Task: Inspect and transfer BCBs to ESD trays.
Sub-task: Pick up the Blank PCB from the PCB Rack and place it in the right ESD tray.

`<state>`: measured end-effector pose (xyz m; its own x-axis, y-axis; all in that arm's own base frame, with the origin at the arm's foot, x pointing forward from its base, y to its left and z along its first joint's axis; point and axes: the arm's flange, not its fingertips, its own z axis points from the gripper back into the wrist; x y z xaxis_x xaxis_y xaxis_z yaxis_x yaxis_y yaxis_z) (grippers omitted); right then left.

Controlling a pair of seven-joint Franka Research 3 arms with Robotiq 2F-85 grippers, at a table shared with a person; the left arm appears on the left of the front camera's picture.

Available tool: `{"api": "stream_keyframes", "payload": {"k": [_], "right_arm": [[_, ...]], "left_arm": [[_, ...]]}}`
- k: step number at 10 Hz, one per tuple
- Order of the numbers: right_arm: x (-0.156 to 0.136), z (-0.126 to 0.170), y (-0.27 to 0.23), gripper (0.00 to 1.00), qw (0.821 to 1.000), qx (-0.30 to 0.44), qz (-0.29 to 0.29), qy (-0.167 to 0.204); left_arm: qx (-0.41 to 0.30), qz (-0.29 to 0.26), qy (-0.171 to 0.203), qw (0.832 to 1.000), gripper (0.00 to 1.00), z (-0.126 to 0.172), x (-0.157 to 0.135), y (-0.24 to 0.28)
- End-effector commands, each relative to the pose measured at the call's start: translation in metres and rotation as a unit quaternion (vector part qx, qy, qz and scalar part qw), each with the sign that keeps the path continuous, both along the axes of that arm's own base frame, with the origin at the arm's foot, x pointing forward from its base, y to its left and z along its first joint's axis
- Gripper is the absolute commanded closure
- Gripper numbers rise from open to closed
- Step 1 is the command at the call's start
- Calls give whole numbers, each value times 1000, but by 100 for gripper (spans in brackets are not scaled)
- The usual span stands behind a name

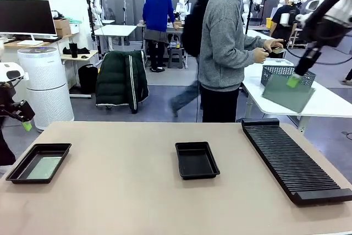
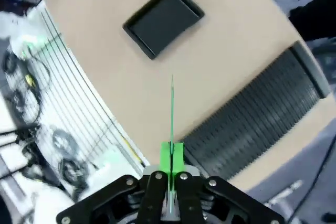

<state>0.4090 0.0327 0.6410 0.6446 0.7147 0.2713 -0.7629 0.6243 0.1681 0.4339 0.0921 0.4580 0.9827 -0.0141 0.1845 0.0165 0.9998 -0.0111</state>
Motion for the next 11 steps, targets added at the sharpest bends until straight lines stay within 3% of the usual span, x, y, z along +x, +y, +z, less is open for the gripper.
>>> {"api": "stream_keyframes", "payload": {"k": [1,6,11], "right_arm": [[1,-16,35,98,991,74,-113,14],[3,-77,112,98,949,177,-247,90],[15,-146,165,98,923,202,-306,117]], "left_arm": [[2,2,-6,1000,0,-3,-1,1],[2,2,-6,1000,0,-3,-1,1],[2,2,-6,1000,0,-3,-1,1]]}}
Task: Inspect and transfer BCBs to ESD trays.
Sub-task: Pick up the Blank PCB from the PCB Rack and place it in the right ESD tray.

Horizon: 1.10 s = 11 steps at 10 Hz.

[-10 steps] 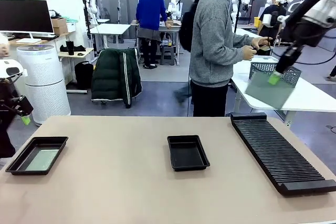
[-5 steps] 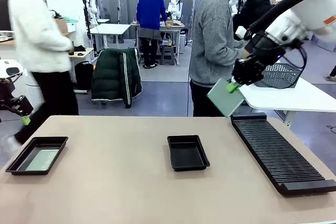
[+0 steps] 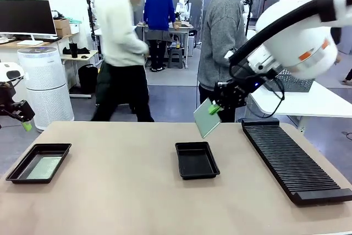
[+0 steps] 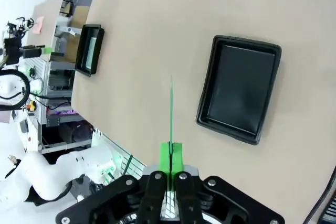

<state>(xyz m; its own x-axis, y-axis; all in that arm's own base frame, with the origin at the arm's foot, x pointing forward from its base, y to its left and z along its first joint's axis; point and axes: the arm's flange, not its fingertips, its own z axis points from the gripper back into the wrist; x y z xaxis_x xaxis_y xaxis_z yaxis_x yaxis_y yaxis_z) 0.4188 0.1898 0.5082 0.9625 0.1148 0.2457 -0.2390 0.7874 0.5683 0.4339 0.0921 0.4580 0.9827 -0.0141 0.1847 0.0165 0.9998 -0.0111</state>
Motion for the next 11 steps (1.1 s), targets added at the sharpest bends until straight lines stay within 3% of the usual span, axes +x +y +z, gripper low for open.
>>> {"api": "stream_keyframes", "payload": {"k": [1,5,11], "right_arm": [[10,-30,11,98,999,25,-28,14],[27,-76,26,98,998,26,-50,34],[52,-122,29,98,998,16,-38,51]], "left_arm": [[2,2,-6,1000,0,-3,-1,1],[2,2,-6,1000,0,-3,-1,1],[2,2,-6,1000,0,-3,-1,1]]}}
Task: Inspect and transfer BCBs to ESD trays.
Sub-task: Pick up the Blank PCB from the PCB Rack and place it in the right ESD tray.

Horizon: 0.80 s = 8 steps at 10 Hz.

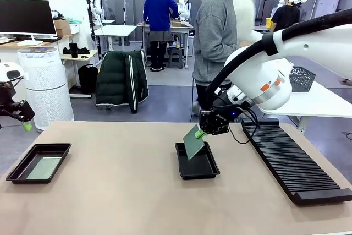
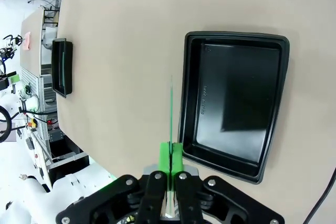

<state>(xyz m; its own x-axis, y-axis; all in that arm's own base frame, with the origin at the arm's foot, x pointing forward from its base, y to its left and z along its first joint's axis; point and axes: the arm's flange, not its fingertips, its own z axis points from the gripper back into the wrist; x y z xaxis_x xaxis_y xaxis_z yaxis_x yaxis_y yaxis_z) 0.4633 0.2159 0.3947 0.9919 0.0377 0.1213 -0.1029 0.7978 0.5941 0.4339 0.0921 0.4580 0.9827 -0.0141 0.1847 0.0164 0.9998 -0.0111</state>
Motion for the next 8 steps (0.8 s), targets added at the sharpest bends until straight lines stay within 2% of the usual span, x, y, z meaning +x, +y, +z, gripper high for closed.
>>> {"api": "stream_keyframes", "payload": {"k": [1,8], "right_arm": [[10,-15,4,98,1000,14,2,-13],[23,-66,5,98,1000,25,-10,-1]], "left_arm": [[2,2,-6,1000,0,-3,-1,1],[2,2,-6,1000,0,-3,-1,1]]}}
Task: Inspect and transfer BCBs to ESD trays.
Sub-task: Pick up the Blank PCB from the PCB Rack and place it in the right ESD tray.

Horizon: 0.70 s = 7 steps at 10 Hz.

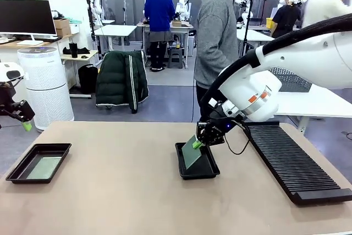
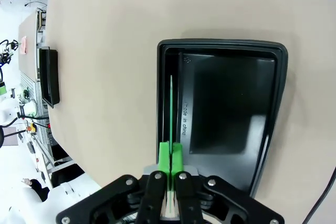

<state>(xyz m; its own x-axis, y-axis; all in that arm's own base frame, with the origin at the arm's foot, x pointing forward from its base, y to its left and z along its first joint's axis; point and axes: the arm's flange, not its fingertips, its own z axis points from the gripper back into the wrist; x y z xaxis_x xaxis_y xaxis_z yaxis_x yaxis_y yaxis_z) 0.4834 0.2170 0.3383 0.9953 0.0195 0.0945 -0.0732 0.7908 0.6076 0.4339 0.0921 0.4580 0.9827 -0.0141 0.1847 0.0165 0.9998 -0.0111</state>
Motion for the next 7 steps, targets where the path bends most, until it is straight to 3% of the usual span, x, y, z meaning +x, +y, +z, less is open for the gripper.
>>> {"api": "stream_keyframes", "payload": {"k": [1,7], "right_arm": [[3,-16,3,98,1000,23,-3,-12],[3,-43,-4,98,999,45,-27,3]], "left_arm": [[2,2,-6,1000,0,-3,-1,1],[2,2,-6,1000,0,-3,-1,1]]}}
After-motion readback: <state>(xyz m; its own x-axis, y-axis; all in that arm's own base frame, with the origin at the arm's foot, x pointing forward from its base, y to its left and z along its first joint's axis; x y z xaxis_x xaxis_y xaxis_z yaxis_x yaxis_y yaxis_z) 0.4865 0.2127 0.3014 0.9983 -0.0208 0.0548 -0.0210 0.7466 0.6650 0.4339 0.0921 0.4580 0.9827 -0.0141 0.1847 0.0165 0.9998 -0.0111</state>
